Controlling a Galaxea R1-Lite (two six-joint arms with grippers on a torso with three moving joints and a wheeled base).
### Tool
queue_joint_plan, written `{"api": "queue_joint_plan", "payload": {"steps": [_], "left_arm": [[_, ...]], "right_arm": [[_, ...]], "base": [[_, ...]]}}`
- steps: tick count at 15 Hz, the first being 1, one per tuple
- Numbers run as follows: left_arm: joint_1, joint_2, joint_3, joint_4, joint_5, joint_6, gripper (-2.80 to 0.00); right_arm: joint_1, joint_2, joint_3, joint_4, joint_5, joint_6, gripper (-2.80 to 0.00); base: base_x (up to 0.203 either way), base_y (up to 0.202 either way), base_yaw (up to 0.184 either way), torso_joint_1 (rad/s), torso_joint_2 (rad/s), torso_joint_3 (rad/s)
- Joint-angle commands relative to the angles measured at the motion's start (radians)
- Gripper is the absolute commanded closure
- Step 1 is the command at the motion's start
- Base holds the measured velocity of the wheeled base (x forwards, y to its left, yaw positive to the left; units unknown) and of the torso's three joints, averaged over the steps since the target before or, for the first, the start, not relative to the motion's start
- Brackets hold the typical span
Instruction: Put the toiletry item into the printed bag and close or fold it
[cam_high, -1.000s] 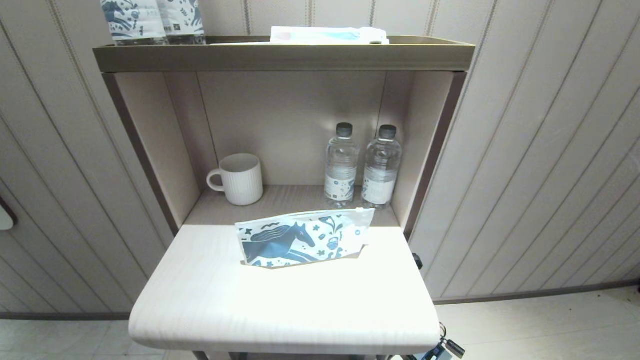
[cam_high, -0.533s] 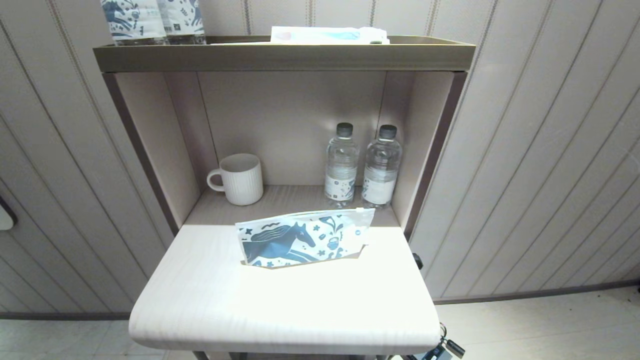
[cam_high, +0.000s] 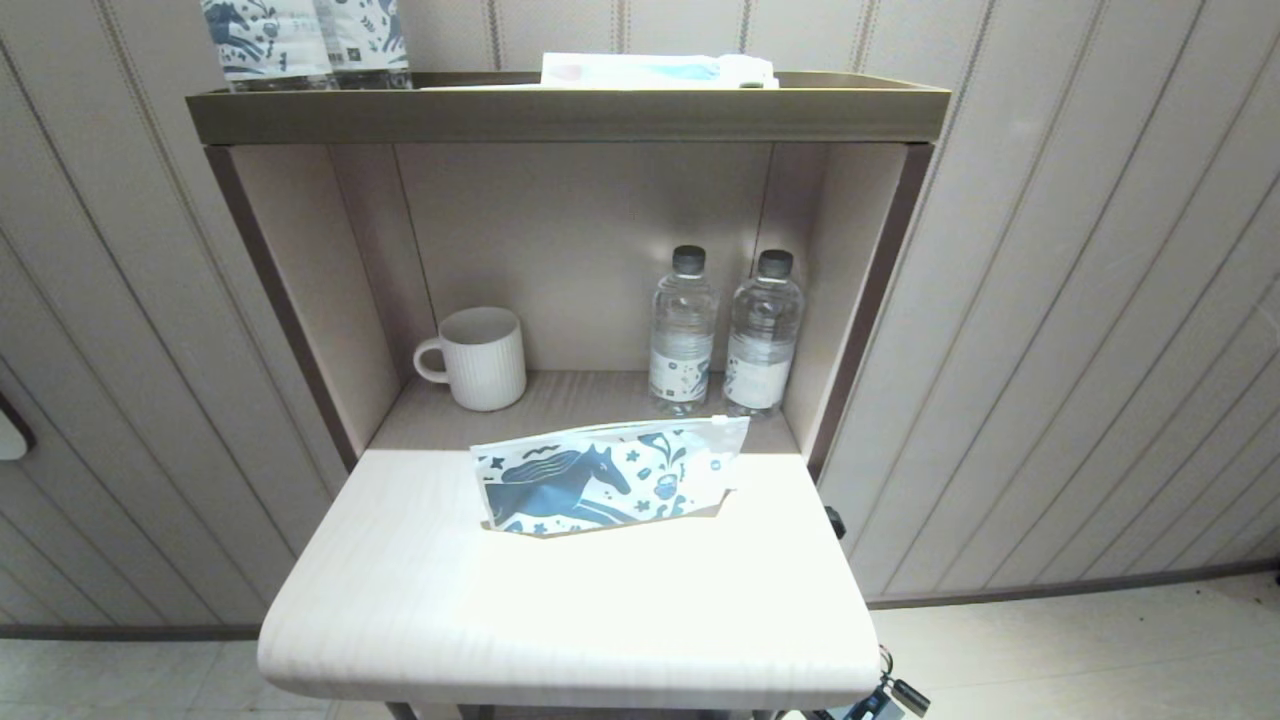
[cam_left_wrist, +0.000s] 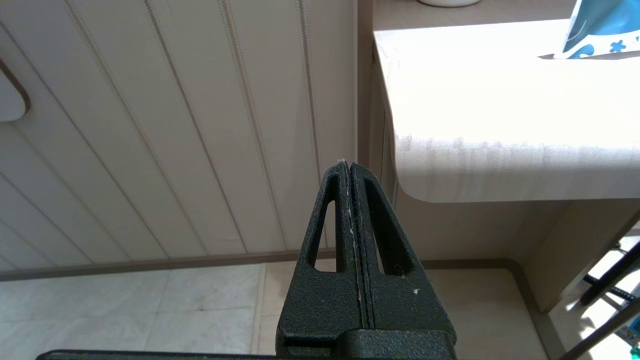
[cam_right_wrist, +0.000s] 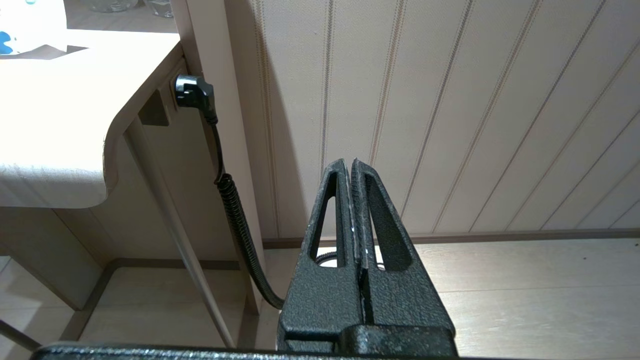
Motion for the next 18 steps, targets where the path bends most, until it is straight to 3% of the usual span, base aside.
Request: {"api": "queue_joint_plan", "payload": {"steps": [1,18], "left_arm": [[0.0,0.002,0.0,0.002,0.0,0.002,0.0],[-0.001,0.002,0.0,-0.004,0.012,-0.067,0.0]], "right_arm": [[0.0,0.0,0.0,-0.001,0.0,0.003,0.0],[-0.001,0.0,0.0,-0.001,-0.006,0.007,0.0]], "base": [[0.0,0.0,0.0,0.0,0.0,0.0],[0.0,0.0,0.0,0.0,0.0,0.0]]}}
